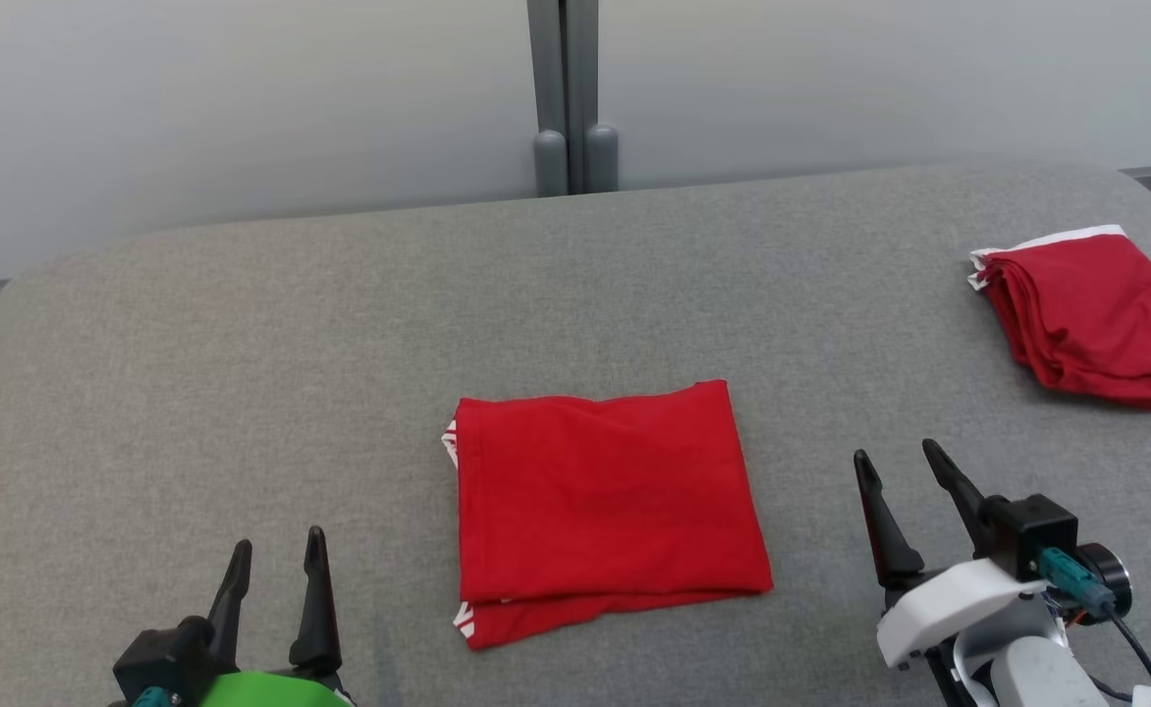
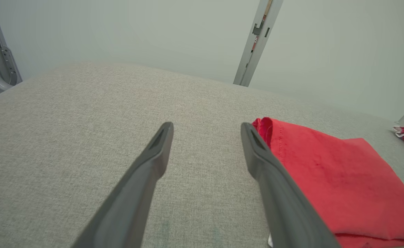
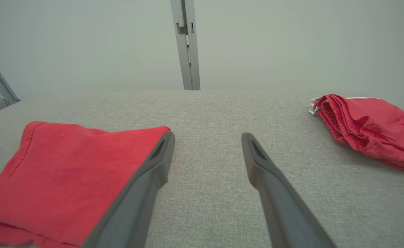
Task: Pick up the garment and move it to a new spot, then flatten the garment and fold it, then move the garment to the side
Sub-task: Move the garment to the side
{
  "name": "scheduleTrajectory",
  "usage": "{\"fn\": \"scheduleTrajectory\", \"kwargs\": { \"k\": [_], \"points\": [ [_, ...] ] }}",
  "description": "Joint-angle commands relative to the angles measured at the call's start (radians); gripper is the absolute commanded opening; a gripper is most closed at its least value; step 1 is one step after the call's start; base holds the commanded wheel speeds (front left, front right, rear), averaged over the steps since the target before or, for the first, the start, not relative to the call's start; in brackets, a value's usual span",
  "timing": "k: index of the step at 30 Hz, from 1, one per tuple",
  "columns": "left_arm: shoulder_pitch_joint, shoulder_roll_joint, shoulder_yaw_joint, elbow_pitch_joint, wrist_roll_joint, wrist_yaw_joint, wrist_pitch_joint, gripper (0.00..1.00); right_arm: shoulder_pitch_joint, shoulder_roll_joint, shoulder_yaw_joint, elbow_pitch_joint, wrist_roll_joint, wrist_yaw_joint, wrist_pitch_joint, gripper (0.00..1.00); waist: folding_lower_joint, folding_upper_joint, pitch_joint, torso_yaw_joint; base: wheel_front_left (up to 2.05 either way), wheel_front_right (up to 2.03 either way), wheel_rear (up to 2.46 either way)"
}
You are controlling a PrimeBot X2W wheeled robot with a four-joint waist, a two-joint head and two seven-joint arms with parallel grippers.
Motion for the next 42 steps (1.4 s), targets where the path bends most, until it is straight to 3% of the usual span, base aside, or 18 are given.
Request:
{"fn": "scheduleTrajectory", "kwargs": {
  "k": [1, 4, 11, 21, 28, 39, 40, 41, 42],
  "points": [
    [-0.007, 0.001, -0.001, 0.0, 0.012, -0.007, -0.003, 1.0, -0.021, -0.003, 0.002, 0.006, -0.015, -0.001, 0.002, 1.0, 0.0, 0.0, 0.004, 0.004, 0.0, 0.0, 0.0],
    [-0.018, 0.0, -0.004, -0.002, 0.014, -0.007, -0.003, 1.0, -0.061, -0.003, 0.014, 0.005, -0.035, -0.001, 0.041, 1.0, 0.0, 0.0, 0.013, 0.011, 0.0, 0.0, 0.0],
    [-0.033, -0.001, -0.018, 0.008, 0.015, -0.007, -0.003, 1.0, -0.185, -0.006, 0.059, -0.007, -0.07, -0.001, 0.256, 1.0, 0.0, 0.0, 0.023, 0.037, 0.0, 0.0, 0.0],
    [-0.046, -0.003, -0.032, 0.019, 0.007, -0.008, -0.003, 1.0, -0.219, -0.068, 0.115, 0.02, 0.061, -0.001, 0.524, 1.0, 0.0, 0.0, 0.045, 0.111, 0.0, 0.0, 0.0],
    [-0.063, -0.004, -0.034, 0.017, 0.01, -0.008, -0.003, 1.0, -0.232, -0.075, 0.112, 0.085, 0.156, -0.001, 0.609, 1.0, 0.0, 0.0, 0.09, 0.155, 0.0, 0.0, 0.0],
    [-0.091, -0.004, -0.035, 0.013, 0.012, -0.008, -0.003, 1.0, -0.312, -0.069, 0.173, 0.224, 0.198, -0.001, 0.624, 1.0, 0.0, 0.0, 0.144, 0.188, 0.0, 0.0, 0.0],
    [-0.093, -0.005, -0.035, 0.013, 0.012, -0.008, -0.003, 1.0, -0.319, -0.067, 0.182, 0.235, 0.202, -0.001, 0.621, 0.95, 0.0, 0.0, 0.146, 0.187, 0.0, 0.0, 0.0],
    [-0.095, -0.005, -0.034, 0.013, 0.012, -0.008, -0.003, 1.0, -0.325, -0.065, 0.187, 0.243, 0.209, -0.001, 0.617, 0.79, 0.0, 0.0, 0.148, 0.186, 0.0, 0.0, 0.0],
    [-0.097, -0.005, -0.033, 0.012, 0.013, -0.008, -0.003, 1.0, -0.333, -0.064, 0.194, 0.253, 0.215, -0.001, 0.614, 0.47, 0.0, 0.0, 0.15, 0.184, 0.0, 0.0, 0.0]
  ]
}}
